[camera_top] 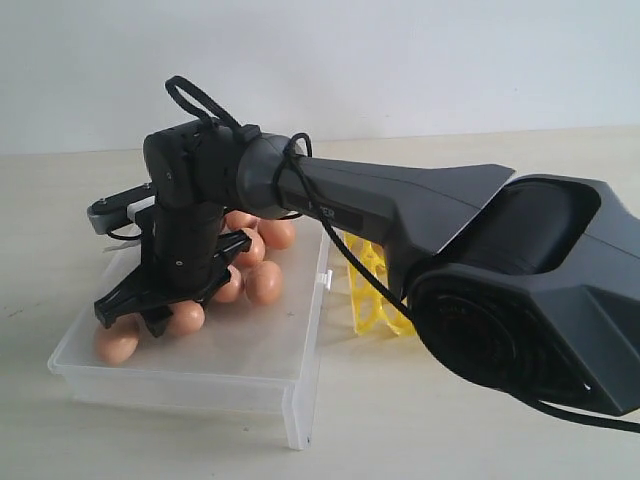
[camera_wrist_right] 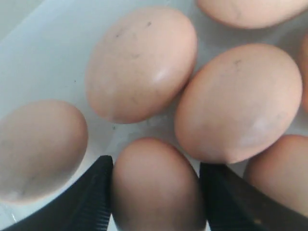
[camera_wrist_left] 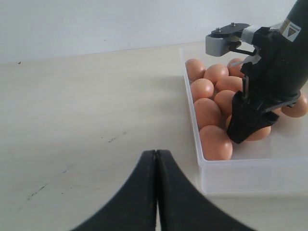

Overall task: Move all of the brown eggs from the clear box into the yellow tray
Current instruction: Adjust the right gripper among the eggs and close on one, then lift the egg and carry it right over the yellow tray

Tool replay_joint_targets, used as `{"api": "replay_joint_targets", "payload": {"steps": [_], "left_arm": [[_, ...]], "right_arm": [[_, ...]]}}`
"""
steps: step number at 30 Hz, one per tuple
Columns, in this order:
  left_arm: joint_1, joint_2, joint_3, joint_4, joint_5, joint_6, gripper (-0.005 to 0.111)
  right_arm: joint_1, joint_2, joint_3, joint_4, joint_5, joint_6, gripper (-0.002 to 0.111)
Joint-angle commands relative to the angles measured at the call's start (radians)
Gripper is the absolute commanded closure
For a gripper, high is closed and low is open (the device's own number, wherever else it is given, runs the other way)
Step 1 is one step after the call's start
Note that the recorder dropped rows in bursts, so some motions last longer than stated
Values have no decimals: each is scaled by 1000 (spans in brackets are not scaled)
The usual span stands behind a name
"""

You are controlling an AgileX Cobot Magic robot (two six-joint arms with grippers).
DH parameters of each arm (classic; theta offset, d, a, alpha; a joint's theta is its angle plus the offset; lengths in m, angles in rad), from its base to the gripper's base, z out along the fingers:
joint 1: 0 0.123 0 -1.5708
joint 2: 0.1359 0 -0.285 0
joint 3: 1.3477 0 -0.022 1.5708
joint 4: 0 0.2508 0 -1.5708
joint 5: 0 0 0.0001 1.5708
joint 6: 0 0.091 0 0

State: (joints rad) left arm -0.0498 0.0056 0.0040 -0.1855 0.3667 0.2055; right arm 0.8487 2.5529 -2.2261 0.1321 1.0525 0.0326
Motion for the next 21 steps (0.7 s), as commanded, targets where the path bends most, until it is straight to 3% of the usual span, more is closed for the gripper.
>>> {"api": "replay_joint_targets", "payload": {"steps": [1, 7, 11, 16, 21], "left_arm": [[1, -6, -4, -1, -10, 1, 107], [1, -6, -4, -1, -10, 1, 107], [1, -6, -4, -1, -10, 1, 107], [1, -6, -4, -1, -10, 1, 107], [1, -6, -4, -1, -10, 1, 107]], "right_arm": [[1, -5, 5, -11, -33, -14, 69], [1, -5, 5, -8, -35, -33, 82], [1, -17, 5, 13, -20, -90, 107], [5, -90, 31, -7, -44, -140, 108], [6, -219, 186, -32, -192, -138, 108]]}}
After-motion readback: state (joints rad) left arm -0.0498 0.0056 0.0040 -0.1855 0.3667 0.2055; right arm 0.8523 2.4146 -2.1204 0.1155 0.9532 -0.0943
